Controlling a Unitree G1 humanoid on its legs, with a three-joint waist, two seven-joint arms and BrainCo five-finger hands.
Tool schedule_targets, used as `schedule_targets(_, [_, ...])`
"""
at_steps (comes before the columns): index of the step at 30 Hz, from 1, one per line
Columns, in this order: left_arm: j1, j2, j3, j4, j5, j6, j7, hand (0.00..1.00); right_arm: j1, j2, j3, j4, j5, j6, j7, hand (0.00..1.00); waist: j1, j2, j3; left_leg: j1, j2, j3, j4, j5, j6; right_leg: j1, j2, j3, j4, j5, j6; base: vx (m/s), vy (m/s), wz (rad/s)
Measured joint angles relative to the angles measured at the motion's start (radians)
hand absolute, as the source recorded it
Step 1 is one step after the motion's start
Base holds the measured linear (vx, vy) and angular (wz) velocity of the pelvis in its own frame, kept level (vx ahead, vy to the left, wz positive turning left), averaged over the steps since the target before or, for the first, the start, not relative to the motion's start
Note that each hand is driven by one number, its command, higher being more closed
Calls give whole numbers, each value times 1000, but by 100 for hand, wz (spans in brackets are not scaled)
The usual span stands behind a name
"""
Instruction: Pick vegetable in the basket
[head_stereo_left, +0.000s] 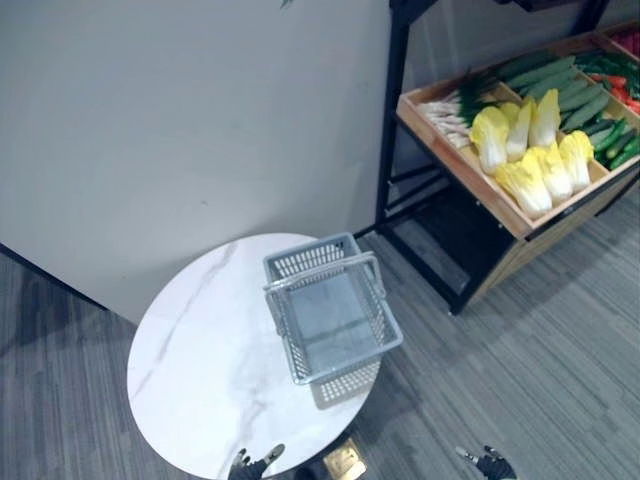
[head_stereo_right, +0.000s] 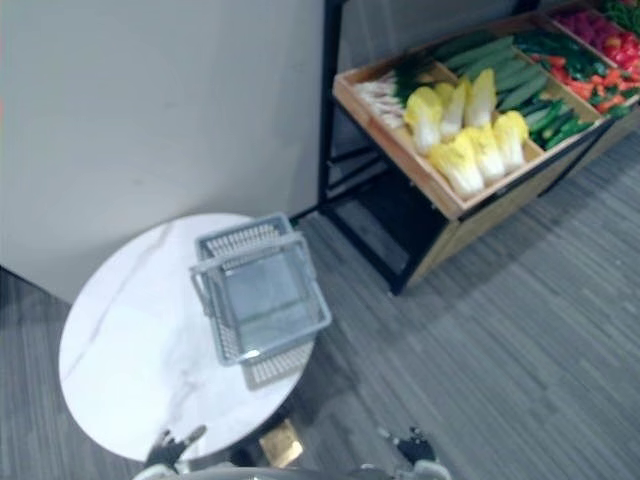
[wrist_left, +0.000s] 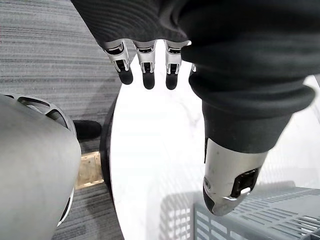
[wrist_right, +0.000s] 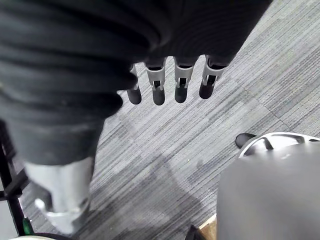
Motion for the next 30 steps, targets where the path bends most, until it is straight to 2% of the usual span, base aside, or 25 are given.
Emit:
schedule_targets(3, [10, 9, 3, 1, 2, 1, -7, 0, 19, 0, -17, 0, -1, 1, 1, 0, 0, -6, -18, 7, 34, -4, 7, 6, -1, -22, -1, -1, 113, 5, -7, 79, -72, 24])
schedule_targets(4, [7, 2, 8, 3, 11, 3, -11, 0, 19, -1, -45, -1, -2, 2, 1, 0, -3, 19, -6, 12, 65, -8, 14, 6, -1, -71, -8, 4, 203, -8, -16, 47, -101, 13])
schedule_targets(5, [11, 5, 18, 13, 32, 9, -15, 0, 16, 1, -64, -1, -8, 5, 2, 0, 0, 24, -11, 12, 94, -10, 16, 14, -12, -51, 43, -7, 24, -87, 13, 52, -159, 0])
schedule_targets(6, [18, 26, 27, 17, 39, 9, -16, 0, 1, 4, -73, 0, -21, 6, 2, 0, 6, -13, -11, 14, 72, -10, 15, 20, -17, -38, 53, -15, -146, 36, -2, 32, -161, 12])
schedule_targets(7, [11, 48, 41, 23, 45, 11, -16, 0, -9, -10, -102, 0, -31, 7, 0, 0, -3, -43, -7, 17, 56, -31, 4, 7, -31, -40, 24, -41, -128, 77, -1, 56, -162, 36])
schedule_targets(8, [0, 29, 35, 28, 52, 17, -17, 0, -19, -60, -142, 3, -39, 13, -8, 0, -4, -10, -8, 16, 69, -43, -19, 5, -34, -55, 31, -59, -87, 64, -5, 47, -72, 56])
schedule_targets(9, [-1, 6, 18, 20, 73, 18, -18, 0, -37, -119, -155, 1, -40, 15, -23, 0, -3, 9, 6, 17, 70, -57, -31, 8, -31, -86, 13, -59, -13, 52, -14, 44, -7, 46])
schedule_targets(11, [-1, 5, 7, 15, 88, 18, -18, 0, -79, -184, -153, -12, -41, 17, -28, 0, -3, 34, 19, 14, 59, -63, -36, 8, -31, -120, -14, -34, 74, 40, -19, -54, 72, 19])
schedule_targets(12, [10, 15, 1, 16, 92, 21, -17, 0, -121, -214, -131, -43, -42, 17, -29, 0, -1, 37, 20, 15, 48, -60, -50, 8, -31, -150, -28, 12, 113, 40, -19, -143, 88, -4])
schedule_targets(15, [34, 59, -17, 16, 124, 21, -18, 0, -220, -235, 11, -171, -94, 16, -33, 0, 5, 13, 28, 12, 23, -51, -66, 11, -26, -167, -35, 76, 82, 40, -19, -138, 47, -17])
schedule_targets(16, [42, 78, -18, 17, 127, 22, -19, 0, -270, -243, 109, -274, -119, 13, -28, 0, 7, -18, 33, -9, 15, -43, -67, 13, -23, -175, -30, 113, 29, 39, -17, -214, 7, -18])
schedule_targets(18, [43, 86, -17, 18, 126, 25, -19, 0, -323, -252, 182, -375, -157, 11, -25, 0, 29, -38, 30, -36, 7, -21, -67, 23, -19, -196, -16, 150, -33, 47, -2, -184, -13, -31])
schedule_targets(19, [43, 82, -17, 19, 126, 30, -20, 0, -359, -261, 222, -428, -173, 8, -25, 0, 37, -40, 29, -52, 8, -13, -67, 33, -22, -205, -7, 162, -62, 61, 15, -141, -17, -33])
schedule_targets(21, [42, 69, -17, 18, 125, 31, -22, 0, -429, -283, 300, -534, -209, 4, -24, 0, 43, -37, 29, -69, 11, -16, -68, 41, -21, -212, 4, 165, -100, 79, 18, -126, -14, -11])
schedule_targets(24, [37, 68, -16, 13, 125, 31, -24, 0, -480, -309, 359, -599, -237, -2, -22, 0, 52, -40, 28, -87, 10, -35, -68, 44, -19, -212, 12, 163, -121, 81, 21, -46, -2, 11])
schedule_targets(26, [37, 67, -16, 4, 125, 31, -25, 0, -517, -334, 389, -600, -250, -2, -21, 0, 53, -43, 27, -106, 4, -56, -68, 49, -13, -213, 12, 159, -137, 94, 20, 32, 14, 20])
schedule_targets(30, [38, 58, 10, -11, 125, 31, -26, 0, -634, -389, 480, -600, -353, -3, -20, 0, 59, -52, 33, -129, -8, -61, -61, 62, 1, -211, 13, 153, -181, 146, 19, 100, 14, 4])
